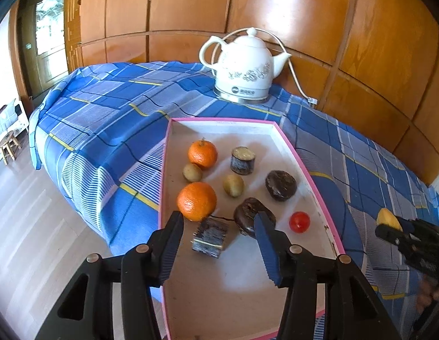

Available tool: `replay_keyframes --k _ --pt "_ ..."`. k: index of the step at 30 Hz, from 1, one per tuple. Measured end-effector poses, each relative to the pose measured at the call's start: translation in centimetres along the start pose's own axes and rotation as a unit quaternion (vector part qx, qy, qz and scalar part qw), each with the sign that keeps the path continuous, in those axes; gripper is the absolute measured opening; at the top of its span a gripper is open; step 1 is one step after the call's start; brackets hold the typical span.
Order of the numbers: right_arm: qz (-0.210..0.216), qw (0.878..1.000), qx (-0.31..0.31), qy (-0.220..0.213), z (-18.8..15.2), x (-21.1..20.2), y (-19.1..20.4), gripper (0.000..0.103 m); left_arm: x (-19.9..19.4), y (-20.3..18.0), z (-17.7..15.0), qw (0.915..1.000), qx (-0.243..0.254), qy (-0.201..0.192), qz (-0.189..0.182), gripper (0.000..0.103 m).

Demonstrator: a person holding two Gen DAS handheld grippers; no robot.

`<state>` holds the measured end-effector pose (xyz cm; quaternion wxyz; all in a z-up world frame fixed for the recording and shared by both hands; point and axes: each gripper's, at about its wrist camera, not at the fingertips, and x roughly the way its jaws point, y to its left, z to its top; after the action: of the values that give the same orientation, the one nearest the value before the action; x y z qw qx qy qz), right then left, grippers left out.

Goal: Organize fruits
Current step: 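Carry the yellow wedge into the tray with the right gripper and release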

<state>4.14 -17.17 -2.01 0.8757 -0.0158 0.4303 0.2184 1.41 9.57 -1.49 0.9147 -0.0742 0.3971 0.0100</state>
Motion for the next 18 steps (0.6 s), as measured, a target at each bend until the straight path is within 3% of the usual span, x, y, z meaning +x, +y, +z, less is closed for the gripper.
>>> replay_keyframes --k 6,11,18 --pt "0.068 0.994 -0.083 0.007 1.1 0.2 6.5 0.046 -0.2 1.7 0.3 0.9997 -0.022 -0.005 0.011 0.053" --pt "0.101 0.985 -0.132 0.044 1.9 2.5 10.5 0.046 -0.2 2.4 0.4 0.9994 -0.032 -0.007 0.011 0.053" --pt "0.074 0.981 -0.148 0.1 2.6 8.1 11.8 0.047 0.2 2.8 0.2 0.9993 -0.036 0.0 0.009 0.053"
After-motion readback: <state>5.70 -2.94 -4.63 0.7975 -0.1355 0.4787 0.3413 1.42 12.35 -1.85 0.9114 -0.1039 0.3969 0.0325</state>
